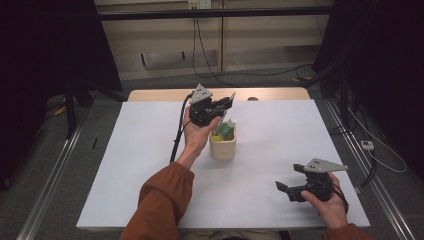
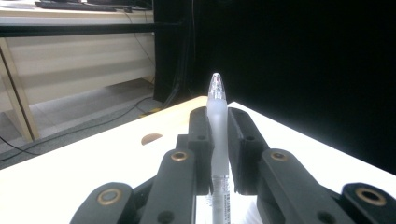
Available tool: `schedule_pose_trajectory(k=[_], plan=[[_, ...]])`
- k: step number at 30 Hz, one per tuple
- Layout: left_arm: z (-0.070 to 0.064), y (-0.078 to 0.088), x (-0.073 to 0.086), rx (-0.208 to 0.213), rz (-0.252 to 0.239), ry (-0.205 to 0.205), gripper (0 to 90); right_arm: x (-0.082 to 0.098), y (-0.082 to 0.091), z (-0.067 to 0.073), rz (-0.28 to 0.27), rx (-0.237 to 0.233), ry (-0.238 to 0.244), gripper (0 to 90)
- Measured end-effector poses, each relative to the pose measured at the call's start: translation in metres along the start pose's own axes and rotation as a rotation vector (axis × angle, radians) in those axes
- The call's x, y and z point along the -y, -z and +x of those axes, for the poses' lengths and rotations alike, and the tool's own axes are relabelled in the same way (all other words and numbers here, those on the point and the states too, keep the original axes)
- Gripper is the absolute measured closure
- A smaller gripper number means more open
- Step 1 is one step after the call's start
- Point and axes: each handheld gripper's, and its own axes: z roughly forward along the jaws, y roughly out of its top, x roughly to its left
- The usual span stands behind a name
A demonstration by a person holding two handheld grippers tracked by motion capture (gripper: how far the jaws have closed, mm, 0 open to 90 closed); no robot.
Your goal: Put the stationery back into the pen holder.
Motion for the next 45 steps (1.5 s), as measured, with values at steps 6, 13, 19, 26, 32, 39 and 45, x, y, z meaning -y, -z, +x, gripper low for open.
schedule_pose_trajectory(k=[6, 13, 19, 26, 32, 39, 45], plan=[[0.003, 0.005, 0.005, 0.007, 0.014, 0.025, 71.2, 0.000, 0.000, 0.000, 0.002, 0.001, 0.003, 6.1], [0.003, 0.010, 0.005, 0.008, 0.035, 0.034, 39.6, 0.000, -0.001, 0.000, 0.003, 0.002, 0.002, 6.1], [0.002, 0.015, 0.000, -0.024, 0.063, 0.037, 20.2, 0.002, 0.001, -0.002, -0.003, 0.001, -0.006, 6.0], [0.001, 0.030, -0.006, -0.039, 0.125, 0.013, 8.4, 0.001, 0.000, -0.002, -0.005, 0.003, 0.002, 5.9], [-0.003, 0.044, -0.008, -0.044, 0.147, 0.002, 7.1, 0.001, 0.000, -0.001, -0.004, 0.010, -0.002, 6.0], [-0.010, 0.055, -0.006, -0.042, 0.162, -0.030, 5.7, 0.000, 0.001, 0.000, -0.003, 0.013, 0.002, 6.0], [-0.011, 0.067, -0.005, -0.090, 0.170, -0.030, 5.8, 0.000, 0.001, 0.000, -0.004, 0.015, -0.005, 5.9]])
